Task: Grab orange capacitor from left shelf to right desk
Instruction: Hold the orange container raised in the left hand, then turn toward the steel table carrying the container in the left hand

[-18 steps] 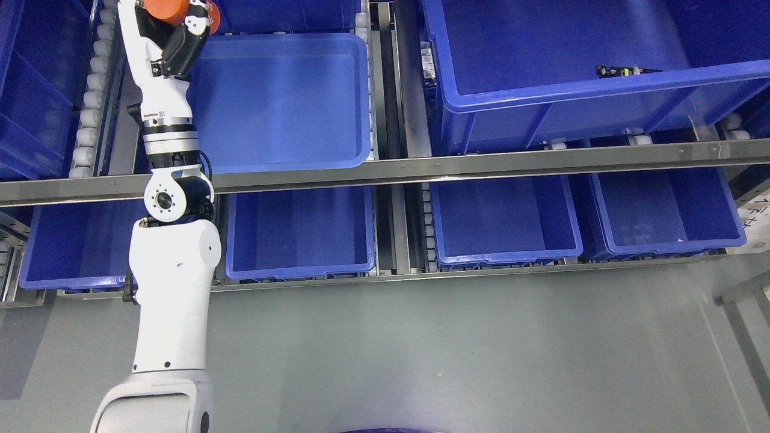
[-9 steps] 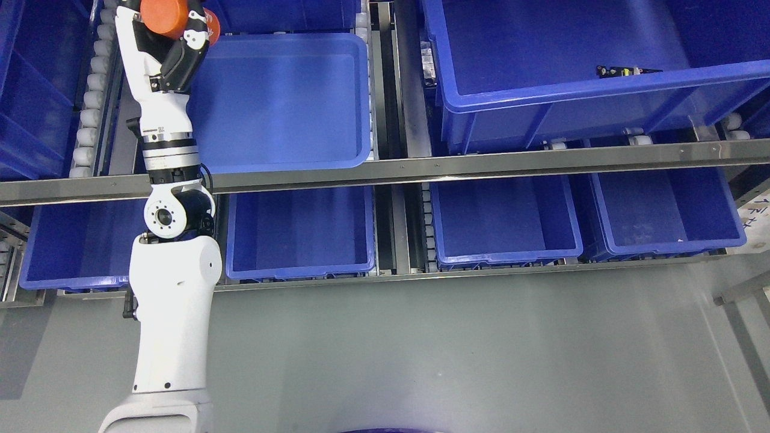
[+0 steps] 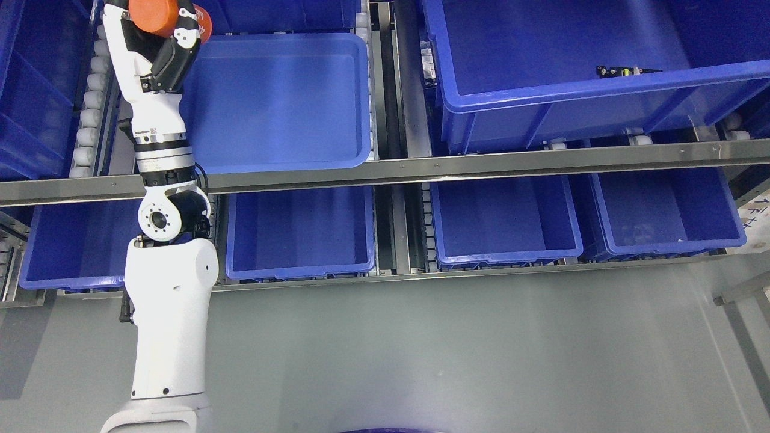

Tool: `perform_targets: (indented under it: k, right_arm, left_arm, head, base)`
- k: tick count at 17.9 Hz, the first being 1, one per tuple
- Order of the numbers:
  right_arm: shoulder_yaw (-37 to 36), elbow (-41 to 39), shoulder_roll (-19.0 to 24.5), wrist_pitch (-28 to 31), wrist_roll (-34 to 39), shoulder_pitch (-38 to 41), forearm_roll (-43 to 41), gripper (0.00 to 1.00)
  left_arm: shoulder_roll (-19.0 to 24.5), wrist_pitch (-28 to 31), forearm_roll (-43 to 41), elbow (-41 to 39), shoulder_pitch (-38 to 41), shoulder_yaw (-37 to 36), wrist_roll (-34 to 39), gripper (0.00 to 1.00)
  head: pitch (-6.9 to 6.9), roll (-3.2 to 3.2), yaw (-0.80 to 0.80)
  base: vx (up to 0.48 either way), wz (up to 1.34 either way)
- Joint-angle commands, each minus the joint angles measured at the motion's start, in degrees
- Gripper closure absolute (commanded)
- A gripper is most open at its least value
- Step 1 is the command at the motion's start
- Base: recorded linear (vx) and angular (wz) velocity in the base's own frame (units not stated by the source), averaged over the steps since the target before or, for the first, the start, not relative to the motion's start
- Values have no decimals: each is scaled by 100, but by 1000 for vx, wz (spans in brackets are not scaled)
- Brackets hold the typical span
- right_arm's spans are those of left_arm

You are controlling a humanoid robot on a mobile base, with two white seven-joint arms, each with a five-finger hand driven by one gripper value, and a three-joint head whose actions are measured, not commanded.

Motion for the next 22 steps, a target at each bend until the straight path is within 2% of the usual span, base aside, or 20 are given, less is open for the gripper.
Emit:
perform_targets:
  k: [1,22]
  right_arm:
    - [-70,-100,-100,-1,3,114,26,0]
    - [-70,-100,-100,-1,3,114,26,0]
  left_arm:
    - [94,2,2,-175,22,43,2,100]
    - [94,-33,2,-369,66,-19,-41,99]
  head:
    - [0,0,0]
    - [0,0,0]
  base:
    - [0,0]
    - [-8,-44]
